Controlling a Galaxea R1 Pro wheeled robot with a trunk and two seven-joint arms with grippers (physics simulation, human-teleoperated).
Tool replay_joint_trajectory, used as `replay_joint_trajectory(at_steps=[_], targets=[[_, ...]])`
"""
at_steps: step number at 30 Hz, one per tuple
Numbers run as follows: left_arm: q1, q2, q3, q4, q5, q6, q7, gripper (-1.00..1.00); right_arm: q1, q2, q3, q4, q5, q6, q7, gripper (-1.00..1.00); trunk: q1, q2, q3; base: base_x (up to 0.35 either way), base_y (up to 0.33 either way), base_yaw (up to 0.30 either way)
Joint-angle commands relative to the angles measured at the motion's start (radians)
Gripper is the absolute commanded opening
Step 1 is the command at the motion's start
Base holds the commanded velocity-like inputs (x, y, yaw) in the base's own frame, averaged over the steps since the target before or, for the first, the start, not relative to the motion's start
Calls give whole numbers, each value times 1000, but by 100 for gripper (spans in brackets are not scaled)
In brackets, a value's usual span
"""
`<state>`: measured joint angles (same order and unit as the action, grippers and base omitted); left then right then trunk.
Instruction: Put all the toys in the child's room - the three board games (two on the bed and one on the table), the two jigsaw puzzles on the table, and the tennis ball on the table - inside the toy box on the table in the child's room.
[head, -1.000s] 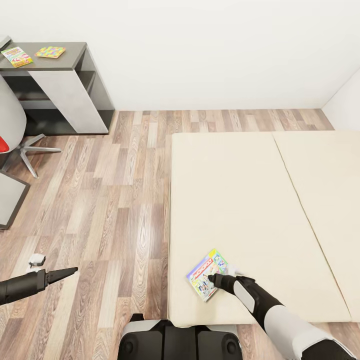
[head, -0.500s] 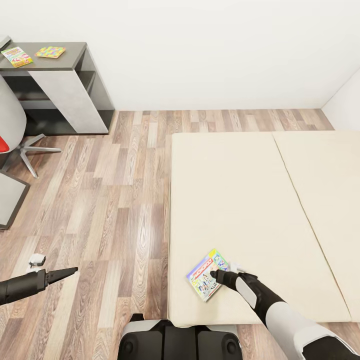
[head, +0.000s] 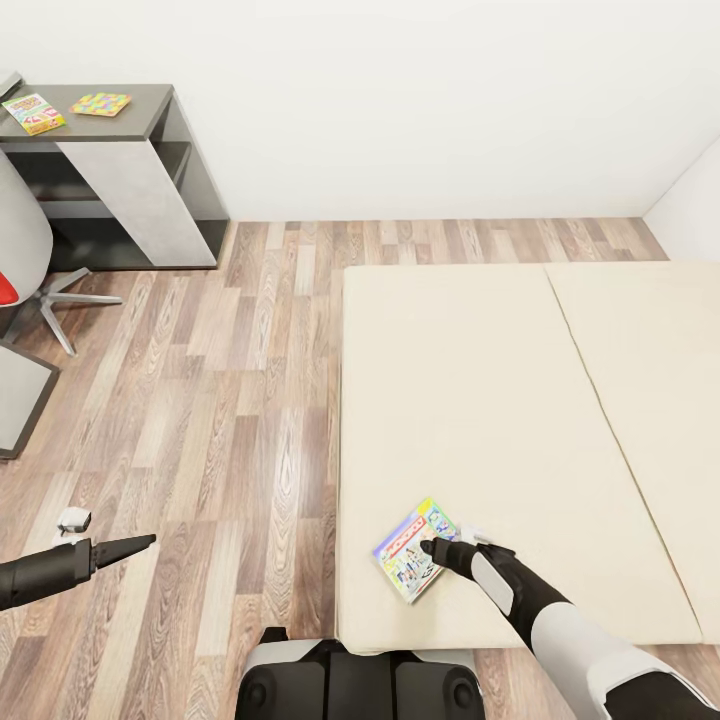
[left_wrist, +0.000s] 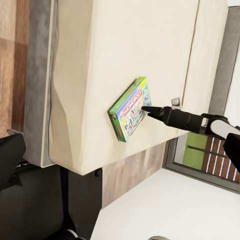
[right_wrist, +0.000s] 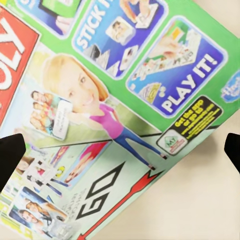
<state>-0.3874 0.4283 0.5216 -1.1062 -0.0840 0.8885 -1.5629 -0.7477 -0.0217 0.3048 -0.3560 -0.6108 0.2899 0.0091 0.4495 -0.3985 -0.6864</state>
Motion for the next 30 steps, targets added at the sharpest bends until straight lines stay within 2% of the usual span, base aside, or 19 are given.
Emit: replay_joint_trajectory(at_steps=[1, 20, 30], targets=[[-1, 0, 1, -1, -9, 10, -8, 100, 0, -1, 4, -1, -1, 4, 1, 100, 1, -2, -1, 0, 0, 0], [-1, 0, 3, 0, -14, 10, -8, 100, 0, 0, 5, -33, -1, 2, 6, 100, 1, -2, -2, 0, 0, 0], [-1, 0, 3, -1, -14, 10, -8, 100, 1, -5, 5, -33, -1, 2, 9, 100, 1, -2, -13, 0, 0, 0]])
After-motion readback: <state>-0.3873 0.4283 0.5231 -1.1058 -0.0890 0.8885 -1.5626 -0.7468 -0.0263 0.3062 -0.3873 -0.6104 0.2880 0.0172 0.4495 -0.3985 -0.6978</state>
